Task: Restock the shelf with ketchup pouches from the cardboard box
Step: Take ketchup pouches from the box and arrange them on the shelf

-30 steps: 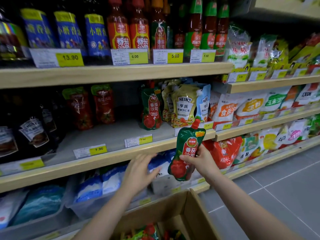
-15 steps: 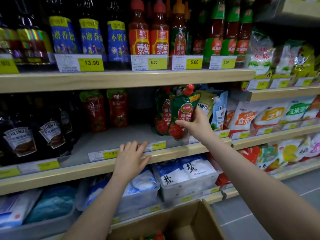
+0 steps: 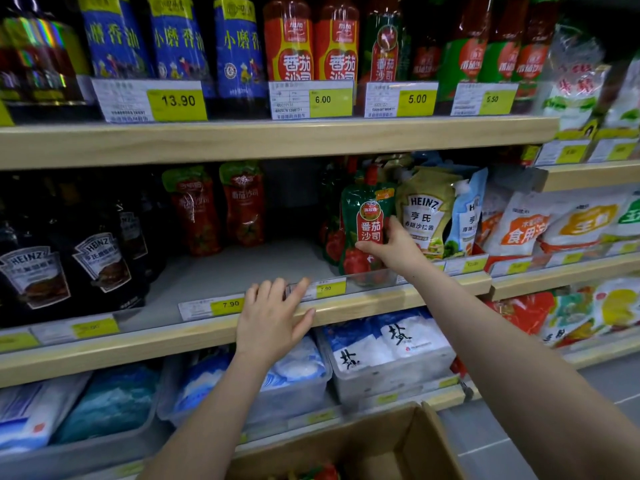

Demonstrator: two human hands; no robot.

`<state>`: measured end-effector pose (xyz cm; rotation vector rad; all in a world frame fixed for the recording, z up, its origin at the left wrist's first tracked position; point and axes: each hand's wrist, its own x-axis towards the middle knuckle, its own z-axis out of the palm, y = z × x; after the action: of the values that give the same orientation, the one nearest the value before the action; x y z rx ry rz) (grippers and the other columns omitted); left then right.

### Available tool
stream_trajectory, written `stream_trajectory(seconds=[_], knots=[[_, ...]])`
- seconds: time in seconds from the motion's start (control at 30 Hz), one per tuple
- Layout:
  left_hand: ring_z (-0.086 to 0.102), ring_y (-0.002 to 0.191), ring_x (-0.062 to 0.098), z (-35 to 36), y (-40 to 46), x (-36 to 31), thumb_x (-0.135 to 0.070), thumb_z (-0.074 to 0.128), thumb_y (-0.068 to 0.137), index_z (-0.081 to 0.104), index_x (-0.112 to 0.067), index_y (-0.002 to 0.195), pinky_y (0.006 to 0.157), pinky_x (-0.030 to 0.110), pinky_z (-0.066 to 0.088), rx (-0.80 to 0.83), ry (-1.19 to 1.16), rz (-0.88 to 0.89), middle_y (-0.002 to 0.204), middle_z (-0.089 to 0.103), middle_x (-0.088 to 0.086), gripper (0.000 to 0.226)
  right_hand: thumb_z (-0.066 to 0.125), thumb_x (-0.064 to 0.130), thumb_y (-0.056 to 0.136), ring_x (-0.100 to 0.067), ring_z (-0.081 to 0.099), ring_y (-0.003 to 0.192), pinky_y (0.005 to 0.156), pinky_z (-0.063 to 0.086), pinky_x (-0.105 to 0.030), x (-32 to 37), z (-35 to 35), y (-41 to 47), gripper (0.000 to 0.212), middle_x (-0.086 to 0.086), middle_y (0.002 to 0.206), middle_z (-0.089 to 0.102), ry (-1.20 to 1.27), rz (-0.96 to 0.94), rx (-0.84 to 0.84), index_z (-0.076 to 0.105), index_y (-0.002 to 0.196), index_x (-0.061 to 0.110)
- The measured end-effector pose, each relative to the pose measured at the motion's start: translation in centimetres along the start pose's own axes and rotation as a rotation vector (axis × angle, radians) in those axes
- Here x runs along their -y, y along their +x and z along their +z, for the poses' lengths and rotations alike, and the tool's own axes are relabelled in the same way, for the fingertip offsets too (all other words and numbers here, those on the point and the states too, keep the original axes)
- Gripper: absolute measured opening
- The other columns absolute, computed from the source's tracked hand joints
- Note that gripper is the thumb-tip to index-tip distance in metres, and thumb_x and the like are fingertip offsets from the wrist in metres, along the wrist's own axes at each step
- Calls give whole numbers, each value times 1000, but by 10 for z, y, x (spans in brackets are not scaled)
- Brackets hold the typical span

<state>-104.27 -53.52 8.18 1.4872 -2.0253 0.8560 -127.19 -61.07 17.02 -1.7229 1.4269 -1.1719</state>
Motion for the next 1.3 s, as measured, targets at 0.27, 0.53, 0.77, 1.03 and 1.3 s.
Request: stream_trajectory(seconds=[0.27,0.53,0.77,1.03,1.3], knots=[[52,74,27,-4,1,-2,-51,35,85,53,-19,118,73,38,45,6,12,-6,84,55,7,49,73,29,77,-17,57,100,86,49,-31,-6,1,0,58,-3,115,57,50,52,21,41,123,13],[51,75,27,-7,-1,-5,-51,32,86,51,-18,118,76,38,43,41,-6,-18,86,56,9,49,75,30,75,-17,52,105,85,48,-29,2,-21,-26,71,-8,126,52,3,22,-29,37,132,8],[49,111,35,-12,-9,-19,-40,42,88,48,-12,129,101,50,32,69,-169,-116,118,55,18,50,69,29,81,-9,48,113,92,41,-28,-33,-31,-118,52,3,122,53,-119,-57,-46,46,125,14],[39,131,32,-8,-80,-64,-27,55,87,48,-6,130,111,51,27,183,-522,-85,140,44,14,49,69,20,81,-13,53,116,98,44,-33,-120,8,-211,44,0,121,57,-125,146,130,50,120,12],[38,128,14,34,-194,-126,-34,44,92,40,-17,136,108,28,31,797,-801,74,137,45,0,48,69,23,81,-15,51,116,93,37,-21,-181,-12,-265,45,0,126,53,-376,222,113,52,122,18]])
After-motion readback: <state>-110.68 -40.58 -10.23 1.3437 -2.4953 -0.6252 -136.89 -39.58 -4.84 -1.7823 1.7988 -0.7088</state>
